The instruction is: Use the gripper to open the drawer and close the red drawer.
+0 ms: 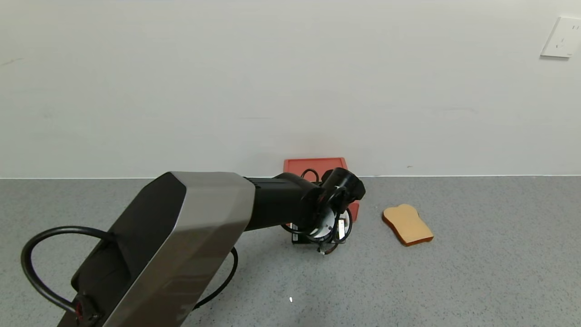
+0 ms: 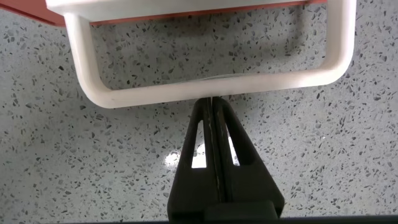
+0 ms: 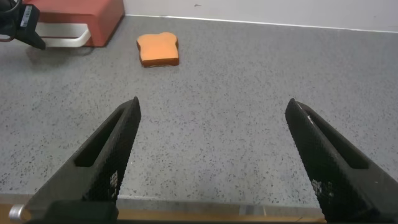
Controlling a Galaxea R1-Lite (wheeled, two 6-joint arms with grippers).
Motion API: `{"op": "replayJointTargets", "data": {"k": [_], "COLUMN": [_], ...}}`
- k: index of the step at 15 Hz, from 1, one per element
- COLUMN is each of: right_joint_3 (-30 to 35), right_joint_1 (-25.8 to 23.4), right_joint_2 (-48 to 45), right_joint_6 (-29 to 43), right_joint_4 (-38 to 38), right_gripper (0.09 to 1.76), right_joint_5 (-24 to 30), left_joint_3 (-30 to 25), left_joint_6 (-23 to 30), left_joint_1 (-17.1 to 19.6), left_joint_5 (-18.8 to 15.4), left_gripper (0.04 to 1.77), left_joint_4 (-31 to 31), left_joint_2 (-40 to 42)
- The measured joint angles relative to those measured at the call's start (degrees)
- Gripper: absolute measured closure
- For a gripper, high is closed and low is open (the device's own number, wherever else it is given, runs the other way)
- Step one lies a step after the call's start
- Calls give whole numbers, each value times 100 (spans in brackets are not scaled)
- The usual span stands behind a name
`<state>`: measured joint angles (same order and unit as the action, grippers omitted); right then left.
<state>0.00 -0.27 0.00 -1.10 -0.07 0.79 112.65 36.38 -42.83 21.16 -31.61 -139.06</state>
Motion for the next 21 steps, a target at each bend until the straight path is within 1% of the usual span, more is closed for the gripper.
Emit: {"op": "replayJointTargets", "data": {"k": [2,5,8,10,12,14,18,21], "right_joint_3": [0,0,0,0,0,0,0,0], "right_joint_1": [0,0,0,0,0,0,0,0], "right_joint_2": [2,0,0,0,0,2,0,2], "right_joint_6": [-2,0,0,-5,5,6,6,9], "right_joint_4": [0,0,5,7,5,0,0,0], "right_gripper": [14,14,14,14,14,14,14,14], "right_joint_5": [-2,-2,-5,-5,-5,-2,-5,-5], "left_joint_3": [-15,-2,-94,-271,-562,-894,-1607,-2275], "left_joint_6": [26,116,216,223,124,-118,-661,-1036], "left_joint_1": [-9,-98,-229,-284,-301,-240,-45,44], "left_joint_5": [-9,-59,-66,-63,-57,-59,-69,-77], "left_gripper": [170,170,170,170,170,170,170,170], "left_joint_4": [-94,-772,-1240,-1401,-1414,-1384,-1092,-824], "left_joint_2": [30,129,383,680,1086,1599,2784,3812]}}
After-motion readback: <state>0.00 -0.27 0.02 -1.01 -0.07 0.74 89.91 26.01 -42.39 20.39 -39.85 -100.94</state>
